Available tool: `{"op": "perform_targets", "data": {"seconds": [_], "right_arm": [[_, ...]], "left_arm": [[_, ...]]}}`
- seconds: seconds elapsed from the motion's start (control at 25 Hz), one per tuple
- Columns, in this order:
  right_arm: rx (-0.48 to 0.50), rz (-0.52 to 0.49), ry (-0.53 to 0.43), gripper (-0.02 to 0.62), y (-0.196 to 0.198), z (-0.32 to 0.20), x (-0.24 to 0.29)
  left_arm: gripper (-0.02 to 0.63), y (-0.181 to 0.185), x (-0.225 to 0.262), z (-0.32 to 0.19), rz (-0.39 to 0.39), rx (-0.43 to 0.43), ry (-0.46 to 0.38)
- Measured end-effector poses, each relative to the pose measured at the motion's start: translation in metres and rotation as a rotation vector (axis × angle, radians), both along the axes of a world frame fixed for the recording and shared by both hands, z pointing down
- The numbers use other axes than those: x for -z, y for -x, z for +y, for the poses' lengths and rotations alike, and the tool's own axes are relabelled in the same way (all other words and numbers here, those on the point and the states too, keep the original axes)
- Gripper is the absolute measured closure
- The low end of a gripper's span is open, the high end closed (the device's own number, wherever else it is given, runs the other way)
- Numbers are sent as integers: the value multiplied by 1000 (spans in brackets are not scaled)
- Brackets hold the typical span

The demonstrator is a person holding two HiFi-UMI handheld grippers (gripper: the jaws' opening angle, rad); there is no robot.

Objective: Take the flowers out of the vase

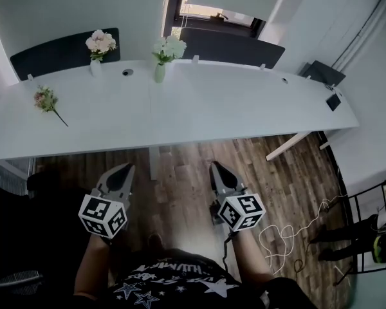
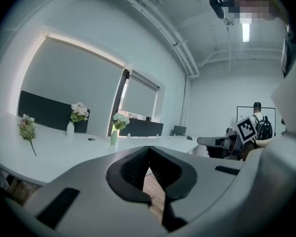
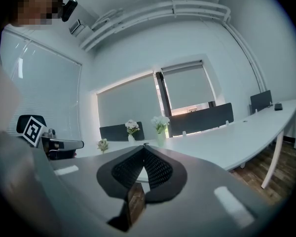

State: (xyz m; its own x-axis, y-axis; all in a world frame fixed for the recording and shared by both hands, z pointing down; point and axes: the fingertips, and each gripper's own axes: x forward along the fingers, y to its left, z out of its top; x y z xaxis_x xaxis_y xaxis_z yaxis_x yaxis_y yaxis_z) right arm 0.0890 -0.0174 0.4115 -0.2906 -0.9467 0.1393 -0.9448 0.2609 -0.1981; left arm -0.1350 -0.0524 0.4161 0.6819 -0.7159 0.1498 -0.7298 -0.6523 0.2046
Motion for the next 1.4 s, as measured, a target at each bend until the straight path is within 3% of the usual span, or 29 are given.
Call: {"op": "perform_targets", "data": {"seconds": [0.24,0.52,0.8,1.4], "right_arm": [[-9,5,2,594,23,-33,-1],[-41,17,27,594,19,-51,-7],[-32,0,21,594,9,-87,-9],[85,-60,33,594,-3,-232,-25]], "left_arm": [[598,13,-2,-37,32,-56,19],[598,8,-11,-64,5,-80,22],[598,2,-13,-90,-6,-60,19],[598,-14,-21,-198,-49,49,33]]}}
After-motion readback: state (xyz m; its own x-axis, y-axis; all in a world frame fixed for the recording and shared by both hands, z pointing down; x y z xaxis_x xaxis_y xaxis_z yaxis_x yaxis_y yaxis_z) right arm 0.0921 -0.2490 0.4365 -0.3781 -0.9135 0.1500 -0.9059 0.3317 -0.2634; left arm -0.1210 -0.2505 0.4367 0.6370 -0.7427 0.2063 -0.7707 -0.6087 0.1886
